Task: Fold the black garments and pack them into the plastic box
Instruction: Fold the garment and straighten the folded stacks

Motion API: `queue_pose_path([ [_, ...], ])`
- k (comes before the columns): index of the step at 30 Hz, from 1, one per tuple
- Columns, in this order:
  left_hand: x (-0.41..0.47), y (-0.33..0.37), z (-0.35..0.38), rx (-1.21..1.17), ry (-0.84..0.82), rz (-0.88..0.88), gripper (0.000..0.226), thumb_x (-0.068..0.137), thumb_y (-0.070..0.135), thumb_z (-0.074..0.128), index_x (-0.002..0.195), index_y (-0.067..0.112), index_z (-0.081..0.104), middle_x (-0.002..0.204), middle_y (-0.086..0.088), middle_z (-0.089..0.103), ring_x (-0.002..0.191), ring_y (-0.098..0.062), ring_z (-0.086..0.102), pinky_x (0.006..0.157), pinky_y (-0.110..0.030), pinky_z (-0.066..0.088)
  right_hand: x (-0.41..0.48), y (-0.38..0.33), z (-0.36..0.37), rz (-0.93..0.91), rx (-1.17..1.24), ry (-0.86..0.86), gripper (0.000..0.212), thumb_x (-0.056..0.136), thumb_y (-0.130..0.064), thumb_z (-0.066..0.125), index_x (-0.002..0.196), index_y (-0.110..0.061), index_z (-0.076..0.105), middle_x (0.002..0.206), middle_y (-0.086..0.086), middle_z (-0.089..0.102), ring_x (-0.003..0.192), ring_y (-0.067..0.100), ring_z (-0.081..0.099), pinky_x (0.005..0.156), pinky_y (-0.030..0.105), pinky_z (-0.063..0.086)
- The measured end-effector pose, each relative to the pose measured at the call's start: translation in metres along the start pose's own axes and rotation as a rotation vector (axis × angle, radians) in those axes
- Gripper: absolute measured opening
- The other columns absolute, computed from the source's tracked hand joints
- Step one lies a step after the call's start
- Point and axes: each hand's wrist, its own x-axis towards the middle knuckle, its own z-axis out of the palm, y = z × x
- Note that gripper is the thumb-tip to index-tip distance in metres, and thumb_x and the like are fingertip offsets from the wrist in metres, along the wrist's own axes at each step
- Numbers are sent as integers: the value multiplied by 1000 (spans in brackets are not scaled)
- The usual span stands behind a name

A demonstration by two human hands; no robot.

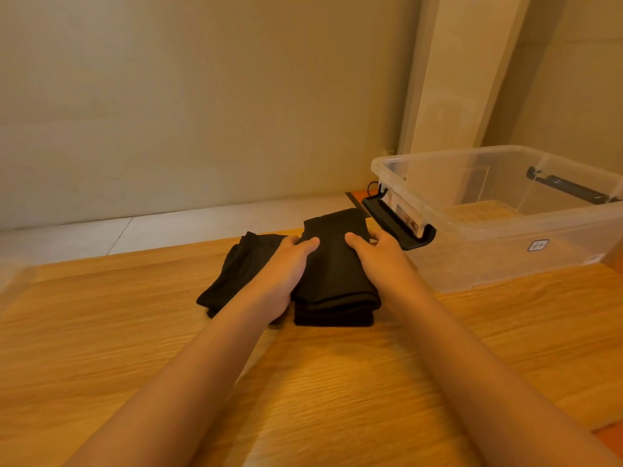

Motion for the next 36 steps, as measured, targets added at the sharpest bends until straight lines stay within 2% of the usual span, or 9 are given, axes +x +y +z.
queue_pose_path([
  [4, -2, 2, -1, 17, 19, 12, 59, 97, 35, 51, 149, 23, 26, 146, -2, 38, 129, -22, 41, 94, -29, 35, 1, 9, -1, 5, -59, 38, 52, 95, -37, 53, 142, -16, 41, 130, 5, 56, 110, 20, 58, 79, 28, 51],
  [7, -3, -2, -1, 36, 39, 33, 63, 98, 32, 51, 152, 22, 21, 152, -2, 31, 138, -24, 32, 102, -32, 32, -4, 8, -8, -9, -162, -15, 49, 96, -39, 50, 139, -16, 42, 128, 3, 56, 103, 16, 56, 69, 23, 46],
  [10, -7, -8, -2, 37, 40, 64, 62, 98, 31, 50, 151, 21, 20, 151, 0, 33, 137, -21, 33, 103, -31, 32, -10, 10, -16, -49, -254, -47, 33, 97, -40, 49, 112, -11, 55, 103, 7, 62, 85, 12, 58, 65, 24, 47],
  [13, -16, -13, 1, 15, 24, 89, 60, 99, 29, 49, 151, 19, 21, 146, 0, 39, 120, -13, 43, 93, -26, 33, -16, 11, -22, -22, -386, -65, 49, 94, -47, 49, 91, 1, 59, 89, 25, 59, 77, 24, 58, 70, 34, 46],
  [16, -23, -17, 5, 28, 1, 94, 61, 99, 31, 48, 151, 21, 19, 146, 0, 38, 118, -14, 44, 94, -27, 35, -20, 4, -28, 10, -389, -93, 46, 93, -49, 50, 79, -6, 57, 73, 14, 54, 63, 19, 52, 61, 28, 42],
  [23, -33, -13, 9, 114, 2, 102, 66, 98, 33, 49, 153, 22, 14, 148, -2, 35, 128, -22, 43, 100, -31, 38, -23, -17, -24, 104, -204, -161, 39, 86, -33, 68, 109, -2, 62, 94, 9, 66, 80, 16, 64, 52, 20, 50],
  [31, -36, -13, 7, 118, 4, 122, 62, 100, 32, 46, 152, 20, 16, 149, -1, 34, 132, -20, 40, 93, -27, 33, -14, -23, -23, 119, -157, -98, 21, 92, -25, 62, 80, -13, 49, 88, 6, 55, 78, 17, 58, 36, 17, 47],
  [33, -37, -13, 6, 104, 3, 120, 60, 100, 32, 46, 151, 20, 17, 149, -1, 35, 132, -20, 39, 92, -26, 32, -14, -18, -25, 156, -145, -119, 17, 92, -26, 62, 88, -12, 53, 93, 7, 57, 88, 20, 60, 43, 21, 53],
  [36, -35, -15, 5, 104, 13, 125, 60, 100, 32, 46, 151, 20, 17, 149, -1, 34, 133, -20, 38, 94, -27, 33, -11, -18, -26, 162, -187, -115, 30, 92, -33, 61, 106, -7, 58, 90, 6, 60, 81, 17, 61, 44, 22, 51],
])
